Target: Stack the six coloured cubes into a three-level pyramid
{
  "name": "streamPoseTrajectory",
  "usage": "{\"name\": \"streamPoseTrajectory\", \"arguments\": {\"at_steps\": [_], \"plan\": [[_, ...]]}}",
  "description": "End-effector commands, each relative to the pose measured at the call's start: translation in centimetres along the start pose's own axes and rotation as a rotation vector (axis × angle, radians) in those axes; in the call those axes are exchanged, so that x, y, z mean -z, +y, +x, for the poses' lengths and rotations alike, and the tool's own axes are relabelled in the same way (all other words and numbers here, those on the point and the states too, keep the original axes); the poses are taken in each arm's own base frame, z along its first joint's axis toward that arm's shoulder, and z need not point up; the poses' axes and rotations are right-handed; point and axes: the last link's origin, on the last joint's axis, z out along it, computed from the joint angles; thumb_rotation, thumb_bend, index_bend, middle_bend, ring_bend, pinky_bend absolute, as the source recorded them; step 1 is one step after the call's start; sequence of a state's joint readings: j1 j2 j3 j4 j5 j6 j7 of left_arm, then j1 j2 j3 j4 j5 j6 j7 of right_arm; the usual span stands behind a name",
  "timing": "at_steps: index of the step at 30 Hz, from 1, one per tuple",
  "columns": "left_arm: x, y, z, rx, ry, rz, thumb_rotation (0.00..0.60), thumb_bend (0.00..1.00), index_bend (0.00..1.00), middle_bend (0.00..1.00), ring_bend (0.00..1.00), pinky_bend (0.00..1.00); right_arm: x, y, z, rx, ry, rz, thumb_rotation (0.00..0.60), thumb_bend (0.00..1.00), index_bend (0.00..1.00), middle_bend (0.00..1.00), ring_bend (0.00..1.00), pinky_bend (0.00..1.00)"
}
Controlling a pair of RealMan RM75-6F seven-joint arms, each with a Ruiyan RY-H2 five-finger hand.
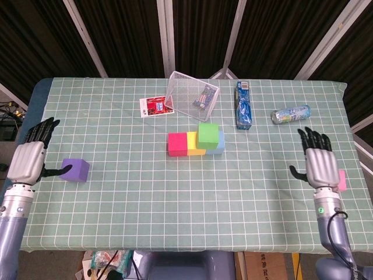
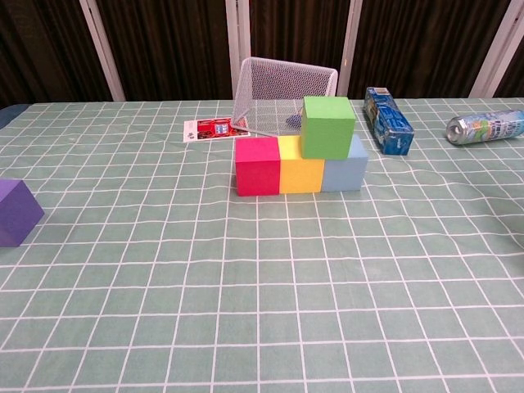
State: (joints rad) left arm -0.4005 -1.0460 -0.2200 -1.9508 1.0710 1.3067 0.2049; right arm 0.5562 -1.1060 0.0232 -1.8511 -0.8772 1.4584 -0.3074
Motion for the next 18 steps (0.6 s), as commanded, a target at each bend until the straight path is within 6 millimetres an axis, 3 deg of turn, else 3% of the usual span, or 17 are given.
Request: {"name": "streamPoseTrajectory", "arguments": {"at_steps": [1, 7, 18], "plan": [[0.0, -0.4, -0.7, -0.012, -0.013, 0.018, 0.6, 0.07, 0.0, 0.0, 0.0, 0.0, 2.0, 3.3, 0.0, -0.006, 0.043, -0.048, 0.6, 0.3, 0.0, 0.0, 0.0, 0.0], [-0.2, -0.6, -1.5, -0.031, -0.021, 0.043, 0.6, 0.07, 0.0, 0.0, 0.0, 0.0, 2.7, 4.8, -0.6, -0.028, 0.041, -0.063, 0.6, 0.3, 0.0, 0.0, 0.0, 0.0], [-0.3, -0.8, -1.7, -0.026, 0.016, 0.076, 0.6, 0.07, 0.0, 0.0, 0.0, 0.0, 2.7, 4.8, -1.2, -0.035, 0.037, -0.043, 0.6, 0.3, 0.0, 0.0, 0.0, 0.0]]}}
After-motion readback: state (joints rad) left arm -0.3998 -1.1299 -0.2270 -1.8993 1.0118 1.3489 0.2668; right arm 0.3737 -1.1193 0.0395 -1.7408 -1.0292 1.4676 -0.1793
